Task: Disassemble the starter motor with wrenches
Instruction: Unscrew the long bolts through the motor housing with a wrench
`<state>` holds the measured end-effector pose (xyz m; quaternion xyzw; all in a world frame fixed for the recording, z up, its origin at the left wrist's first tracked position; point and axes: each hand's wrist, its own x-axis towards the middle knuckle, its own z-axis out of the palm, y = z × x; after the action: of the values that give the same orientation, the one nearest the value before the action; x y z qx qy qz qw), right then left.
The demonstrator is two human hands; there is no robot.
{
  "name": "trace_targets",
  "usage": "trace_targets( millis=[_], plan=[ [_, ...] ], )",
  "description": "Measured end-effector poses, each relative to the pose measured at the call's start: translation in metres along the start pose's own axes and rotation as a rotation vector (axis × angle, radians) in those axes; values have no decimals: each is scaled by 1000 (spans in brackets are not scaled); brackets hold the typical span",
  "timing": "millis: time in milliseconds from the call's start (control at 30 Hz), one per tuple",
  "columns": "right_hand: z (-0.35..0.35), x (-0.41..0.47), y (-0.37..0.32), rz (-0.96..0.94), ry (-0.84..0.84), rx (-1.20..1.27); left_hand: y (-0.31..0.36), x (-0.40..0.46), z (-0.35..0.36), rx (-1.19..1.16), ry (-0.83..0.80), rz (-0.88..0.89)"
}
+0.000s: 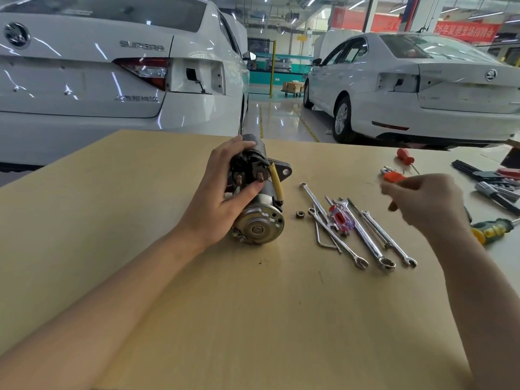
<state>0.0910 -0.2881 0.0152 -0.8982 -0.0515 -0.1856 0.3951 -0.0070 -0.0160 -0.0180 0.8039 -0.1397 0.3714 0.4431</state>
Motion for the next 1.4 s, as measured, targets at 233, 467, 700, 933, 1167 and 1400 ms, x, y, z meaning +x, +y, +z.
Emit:
trace_targets(
  millis=[233,467,700,933,1167,1400],
  plan=[
    [-1,-1,-2,-38,-71,140,-3,1,0,-8,-5,1],
    [5,-15,-15,-1,-648,-92,-3,1,-1,30,26,-9],
    [17,-19,-19,50,-708,-151,-5,3,-4,2,18,-18],
    [17,-20,-22,35,-760,-190,-1,4,-3,-78,11,-76],
    [13,-29,-43,149,-790,684,0,4,-3,-51,-6,-60],
    [23,-36,-48,136,-651,819,2,3,-2,-80,-17,-110]
  ],
)
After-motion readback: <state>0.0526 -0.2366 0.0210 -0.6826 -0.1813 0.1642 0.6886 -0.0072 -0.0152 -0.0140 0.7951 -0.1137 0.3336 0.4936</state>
